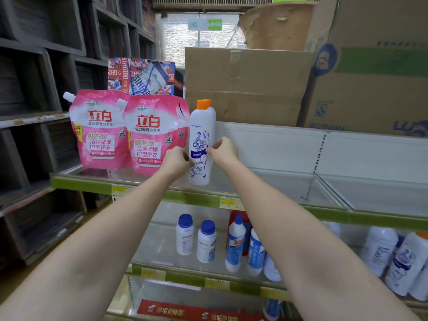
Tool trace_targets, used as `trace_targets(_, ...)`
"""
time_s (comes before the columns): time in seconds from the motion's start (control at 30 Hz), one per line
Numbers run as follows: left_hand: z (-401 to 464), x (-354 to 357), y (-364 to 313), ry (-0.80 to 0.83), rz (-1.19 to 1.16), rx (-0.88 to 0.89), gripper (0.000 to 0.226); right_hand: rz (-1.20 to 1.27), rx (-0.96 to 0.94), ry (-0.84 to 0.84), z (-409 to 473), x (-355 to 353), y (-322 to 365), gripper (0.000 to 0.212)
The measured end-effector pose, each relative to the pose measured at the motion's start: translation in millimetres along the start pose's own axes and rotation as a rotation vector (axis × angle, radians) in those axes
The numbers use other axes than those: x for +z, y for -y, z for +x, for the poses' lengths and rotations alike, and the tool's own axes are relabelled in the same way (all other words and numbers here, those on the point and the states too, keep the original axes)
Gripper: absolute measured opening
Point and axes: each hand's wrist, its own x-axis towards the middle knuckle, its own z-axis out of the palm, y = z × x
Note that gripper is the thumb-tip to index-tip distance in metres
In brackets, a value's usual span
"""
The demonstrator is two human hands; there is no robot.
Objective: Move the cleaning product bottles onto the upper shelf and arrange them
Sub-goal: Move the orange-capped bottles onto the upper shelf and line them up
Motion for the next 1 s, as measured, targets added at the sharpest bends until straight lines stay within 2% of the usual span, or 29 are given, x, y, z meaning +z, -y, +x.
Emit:
trace_targets(0.17, -20.9, 9.1, -19.7, 0.004, 0.022, -0.034, 0.012, -0.025, -0.029, 0.047, -16.1, -28.1, -17.5, 0.02)
trace_targets(0.3, -41.6, 30.9, -60.4, 0.017, -0.005, -0.03, 0.003, -0.027, 0.0, 0.05, -30.8, -70.5, -50.4, 0.012)
trace_targets(0.37, -53.0, 50.2, -86.2, 0.05, -0.017, -0.039, 0.002, -0.014, 0.031, 0.058, -36.6, -98.1, -70.4, 0.014)
trace_targets(0.5, -79.9, 98.5, -145.2, 0.158, -0.01, -0.024, 0.006, 0.032, 0.113, 0.09, -57.2, -172.5, -108.6, 0.015)
trace_targets(0.73, -134.3, 200.4, -238.8, 0.349, 0.141, 0.096, 0.01, -0.01, 0.197, 0.184, -111.6, -311.2, -199.0, 0.014)
trace_targets(1.0, -199.7, 316.2, -310.7, 0.486, 0.205, 0.203, 0.012, -0.077, 0.334, 0.101, -173.3, -411.6, -313.9, 0.019)
